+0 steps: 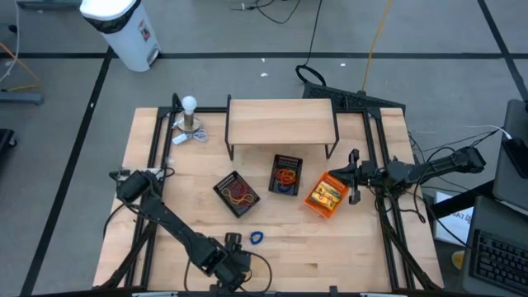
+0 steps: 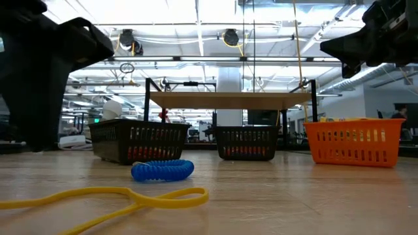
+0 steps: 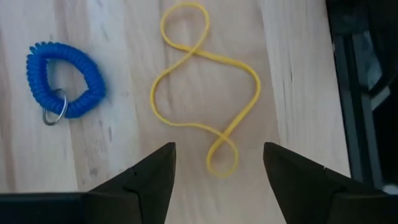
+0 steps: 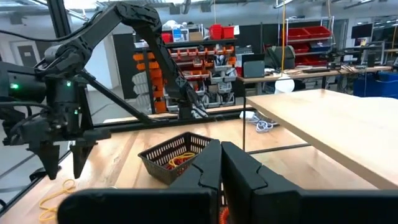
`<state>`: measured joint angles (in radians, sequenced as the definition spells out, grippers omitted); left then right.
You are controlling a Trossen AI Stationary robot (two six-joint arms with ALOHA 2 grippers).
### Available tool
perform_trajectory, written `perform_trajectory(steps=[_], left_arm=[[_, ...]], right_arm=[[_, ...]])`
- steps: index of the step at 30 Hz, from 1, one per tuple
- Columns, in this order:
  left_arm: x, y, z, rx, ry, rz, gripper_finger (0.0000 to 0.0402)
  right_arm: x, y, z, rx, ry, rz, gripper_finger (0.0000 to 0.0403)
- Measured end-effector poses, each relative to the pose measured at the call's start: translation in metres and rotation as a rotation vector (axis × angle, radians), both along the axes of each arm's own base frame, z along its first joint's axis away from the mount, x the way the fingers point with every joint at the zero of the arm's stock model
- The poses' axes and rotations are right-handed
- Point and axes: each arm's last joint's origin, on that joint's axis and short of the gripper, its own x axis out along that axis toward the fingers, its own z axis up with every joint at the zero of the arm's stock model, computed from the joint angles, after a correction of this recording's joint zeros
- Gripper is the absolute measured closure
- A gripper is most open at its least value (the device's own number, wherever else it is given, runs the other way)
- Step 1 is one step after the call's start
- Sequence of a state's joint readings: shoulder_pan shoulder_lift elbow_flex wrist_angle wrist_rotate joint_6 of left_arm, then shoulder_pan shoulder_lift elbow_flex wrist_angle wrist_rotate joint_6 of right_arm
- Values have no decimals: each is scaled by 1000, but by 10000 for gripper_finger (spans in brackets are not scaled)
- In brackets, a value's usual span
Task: Pick & Place Office Desk Supplies
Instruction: Put the yellow rubber band into the left black bin
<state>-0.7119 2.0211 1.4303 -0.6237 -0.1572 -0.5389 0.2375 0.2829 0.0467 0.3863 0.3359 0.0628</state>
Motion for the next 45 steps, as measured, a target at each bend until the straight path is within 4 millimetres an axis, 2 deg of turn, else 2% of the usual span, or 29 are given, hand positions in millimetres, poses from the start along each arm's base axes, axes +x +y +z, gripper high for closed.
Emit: perform_trajectory(steps=[9, 17, 21, 28, 29, 33, 36, 41, 45], left_arm=[[3, -4, -23, 36, 32, -68, 156], [9, 0, -25, 36, 22, -87, 162], [11, 1, -25, 14, 34, -86, 217], [16, 7, -25, -24, 62, -83, 375], [16, 8, -25, -30, 66, -93, 388], [14, 11, -19, -28, 74, -95, 395], [8, 17, 4, 12, 29, -100, 397], [-4, 35, 75, 34, -182, -81, 399], [-27, 57, 135, 34, -360, -85, 399]], right_arm=[[0, 0, -3, -49, 38, -3, 403], [0, 0, -4, -32, 42, -2, 403], [0, 0, -4, -32, 42, -2, 403], [0, 0, -4, -32, 42, -2, 403], [0, 0, -4, -32, 42, -2, 403], [0, 0, -4, -29, 42, -2, 403], [0, 0, -4, -20, 41, -1, 403], [0, 0, -4, -13, 40, 0, 403], [0, 0, -4, -5, 40, 1, 403]])
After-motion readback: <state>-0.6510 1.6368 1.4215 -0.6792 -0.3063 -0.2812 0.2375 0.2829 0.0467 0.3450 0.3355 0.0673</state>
